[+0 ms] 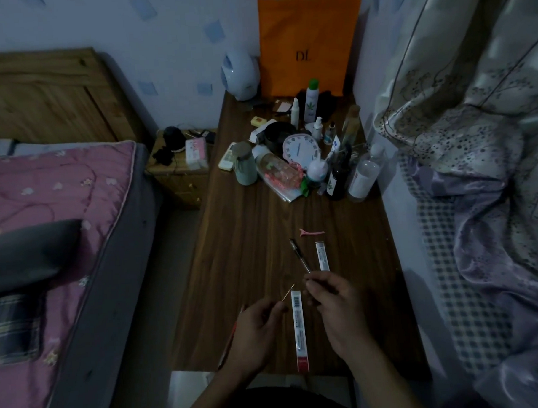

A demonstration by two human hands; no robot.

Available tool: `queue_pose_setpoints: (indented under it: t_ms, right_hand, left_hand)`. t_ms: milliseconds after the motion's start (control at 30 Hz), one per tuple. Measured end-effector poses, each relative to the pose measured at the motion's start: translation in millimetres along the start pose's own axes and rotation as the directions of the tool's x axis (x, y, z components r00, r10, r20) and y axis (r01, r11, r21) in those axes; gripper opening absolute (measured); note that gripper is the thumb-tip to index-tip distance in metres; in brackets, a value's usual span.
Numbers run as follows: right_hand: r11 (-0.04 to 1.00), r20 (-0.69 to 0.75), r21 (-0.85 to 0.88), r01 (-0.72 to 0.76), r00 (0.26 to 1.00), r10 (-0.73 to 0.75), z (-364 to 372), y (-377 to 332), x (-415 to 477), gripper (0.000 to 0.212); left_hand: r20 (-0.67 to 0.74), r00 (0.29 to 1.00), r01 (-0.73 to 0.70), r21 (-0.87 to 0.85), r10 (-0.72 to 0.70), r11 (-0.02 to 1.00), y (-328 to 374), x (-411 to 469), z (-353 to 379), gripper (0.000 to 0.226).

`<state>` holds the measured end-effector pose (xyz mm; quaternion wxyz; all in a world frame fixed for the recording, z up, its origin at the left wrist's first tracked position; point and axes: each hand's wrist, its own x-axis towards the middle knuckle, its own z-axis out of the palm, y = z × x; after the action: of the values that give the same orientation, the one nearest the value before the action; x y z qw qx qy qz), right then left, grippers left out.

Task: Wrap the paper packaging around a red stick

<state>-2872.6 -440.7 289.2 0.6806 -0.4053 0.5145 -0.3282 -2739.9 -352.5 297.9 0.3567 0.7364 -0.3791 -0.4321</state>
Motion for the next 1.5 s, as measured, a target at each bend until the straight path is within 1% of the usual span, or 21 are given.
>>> queue_pose_setpoints:
  t_ms: [100,233,367,667,800,1000,1100,1200,1333,1500]
  right_hand:
    - [0.999,0.036,0.03,0.023,0.999,-0.024,5,-7,-4,0.026]
    - [0.994,0.088,0.106,0.023,0.996,-0.032,7,-12,-6,0.015]
    - [0.989,0.114,0.15,0.001,0.993,-0.018,7,-15,-8,0.015]
    - [0.987,0.188,0.158,-0.012,0.982,-0.018,10,-21,-15,0.02]
    - [0.98,0.239,0.194,-0.035,0.971,-0.012,9,-21,-17,0.014]
    - [0.97,0.262,0.238,-0.044,0.965,-0.02,8,-21,-17,0.016]
    - [0.973,0.266,0.227,-0.037,0.964,-0.025,8,-22,-19,0.021]
    - [0.984,0.265,0.18,-0.004,0.963,-0.045,7,-23,-20,0.02]
    - [0.995,0.251,0.102,0.022,0.967,-0.047,7,-20,-20,0.024]
    - [0.997,0.239,0.027,0.068,0.968,-0.072,5,-17,-20,0.022]
  left_hand:
    - [-0.007,0.999,-0.046,-0.008,0.045,0.999,11,-5,-4,0.021]
    - [-0.028,0.995,-0.1,0.005,0.1,0.995,17,-10,-8,0.021]
    - [-0.042,0.989,-0.139,0.011,0.139,0.99,17,-15,-10,0.021]
    - [-0.062,0.984,-0.166,0.019,0.167,0.986,20,-20,-12,0.021]
    - [-0.084,0.983,-0.163,0.012,0.164,0.987,21,-22,-12,0.023]
    - [-0.089,0.981,-0.173,0.004,0.172,0.985,21,-26,-12,0.025]
    - [-0.1,0.978,-0.182,0.018,0.183,0.983,21,-27,-11,0.022]
    - [-0.124,0.973,-0.195,0.017,0.195,0.981,22,-28,-9,0.018]
    - [-0.139,0.974,-0.174,0.038,0.177,0.984,21,-29,-7,0.02]
    - [-0.127,0.979,-0.152,0.046,0.157,0.987,21,-31,-7,0.02]
